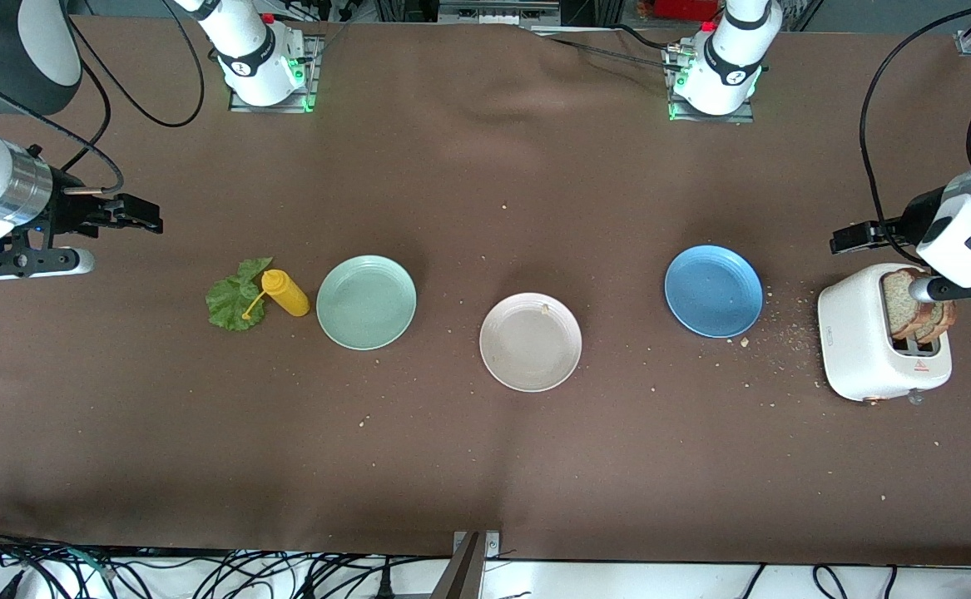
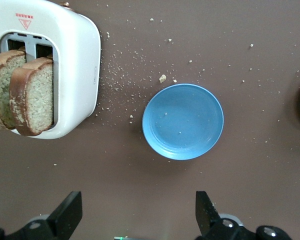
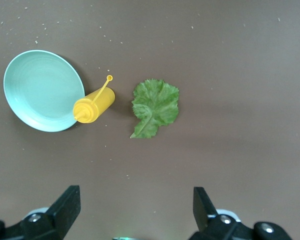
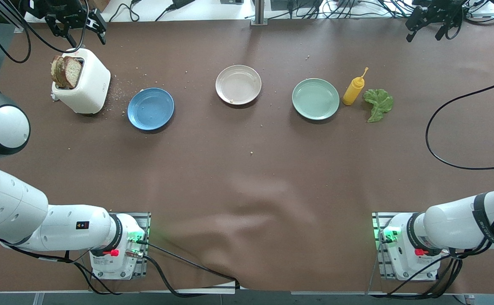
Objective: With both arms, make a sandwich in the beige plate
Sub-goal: 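Move the right gripper toward the mustard while the left gripper reaches the toaster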
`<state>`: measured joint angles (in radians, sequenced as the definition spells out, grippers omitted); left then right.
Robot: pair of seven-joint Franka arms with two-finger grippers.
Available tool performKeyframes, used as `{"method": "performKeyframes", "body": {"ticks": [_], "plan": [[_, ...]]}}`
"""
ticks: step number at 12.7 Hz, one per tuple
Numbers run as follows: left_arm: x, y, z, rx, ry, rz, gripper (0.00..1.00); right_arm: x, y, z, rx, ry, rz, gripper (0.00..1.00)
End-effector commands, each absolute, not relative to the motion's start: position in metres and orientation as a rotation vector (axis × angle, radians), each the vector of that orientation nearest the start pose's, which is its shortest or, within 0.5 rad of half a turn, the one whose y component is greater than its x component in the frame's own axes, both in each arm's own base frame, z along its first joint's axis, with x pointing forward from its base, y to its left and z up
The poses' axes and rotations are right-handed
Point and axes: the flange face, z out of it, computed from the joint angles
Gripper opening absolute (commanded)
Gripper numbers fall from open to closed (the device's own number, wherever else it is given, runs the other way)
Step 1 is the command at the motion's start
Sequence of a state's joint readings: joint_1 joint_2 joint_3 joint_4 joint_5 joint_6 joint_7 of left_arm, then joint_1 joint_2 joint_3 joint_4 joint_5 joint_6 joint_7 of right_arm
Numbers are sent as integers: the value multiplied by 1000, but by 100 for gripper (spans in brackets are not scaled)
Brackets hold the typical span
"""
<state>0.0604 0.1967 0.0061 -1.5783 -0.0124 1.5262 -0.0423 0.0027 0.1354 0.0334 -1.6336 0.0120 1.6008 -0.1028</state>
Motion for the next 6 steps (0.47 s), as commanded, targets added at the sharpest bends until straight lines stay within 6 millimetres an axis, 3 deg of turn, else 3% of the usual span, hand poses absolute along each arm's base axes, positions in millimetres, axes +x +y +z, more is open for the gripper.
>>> {"method": "performKeyframes", "body": {"ticks": [1,4,6], "plan": [[602,87,484,-3174,-102,442,100,595,2,510,-3062,-457,181,100],[612,123,451,-3185,-132,431,100,601,-17,491,-2899,-662,116,100],[621,136,432,-3190,-107,393,100,605,-32,477,-2817,-744,98,100]]}}
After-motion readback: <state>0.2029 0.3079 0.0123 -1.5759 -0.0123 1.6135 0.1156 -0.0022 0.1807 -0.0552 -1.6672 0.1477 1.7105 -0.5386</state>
